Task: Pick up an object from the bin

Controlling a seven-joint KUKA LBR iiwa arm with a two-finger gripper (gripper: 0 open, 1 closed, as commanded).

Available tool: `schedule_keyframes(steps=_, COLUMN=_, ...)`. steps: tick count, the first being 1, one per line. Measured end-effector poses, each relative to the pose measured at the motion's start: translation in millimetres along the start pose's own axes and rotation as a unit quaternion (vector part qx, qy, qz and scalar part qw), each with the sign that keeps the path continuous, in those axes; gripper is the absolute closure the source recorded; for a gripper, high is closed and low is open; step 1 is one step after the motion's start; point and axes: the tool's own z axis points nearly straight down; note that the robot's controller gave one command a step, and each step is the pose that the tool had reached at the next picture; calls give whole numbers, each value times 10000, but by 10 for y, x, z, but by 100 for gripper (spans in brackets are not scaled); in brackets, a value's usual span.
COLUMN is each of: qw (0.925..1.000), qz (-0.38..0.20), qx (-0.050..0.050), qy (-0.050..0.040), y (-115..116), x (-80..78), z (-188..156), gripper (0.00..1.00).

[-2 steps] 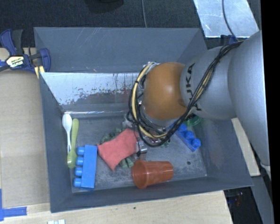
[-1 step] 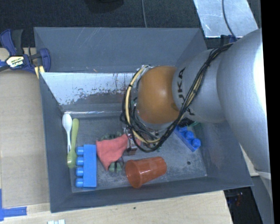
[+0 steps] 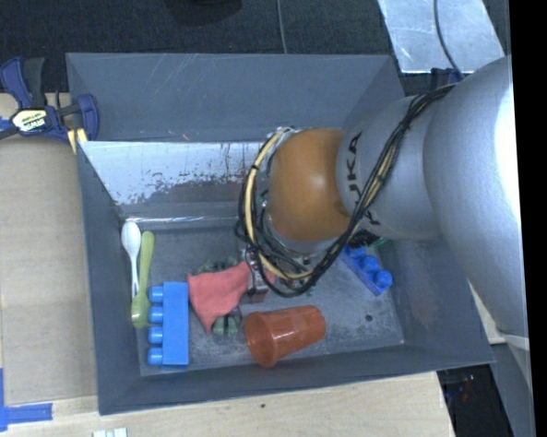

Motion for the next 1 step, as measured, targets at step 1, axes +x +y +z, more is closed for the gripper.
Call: schedule_keyframes(steps=1, qw=10000, qz=18, qx=3, qy=30, y=-40, x=-26, z=-616, gripper=100)
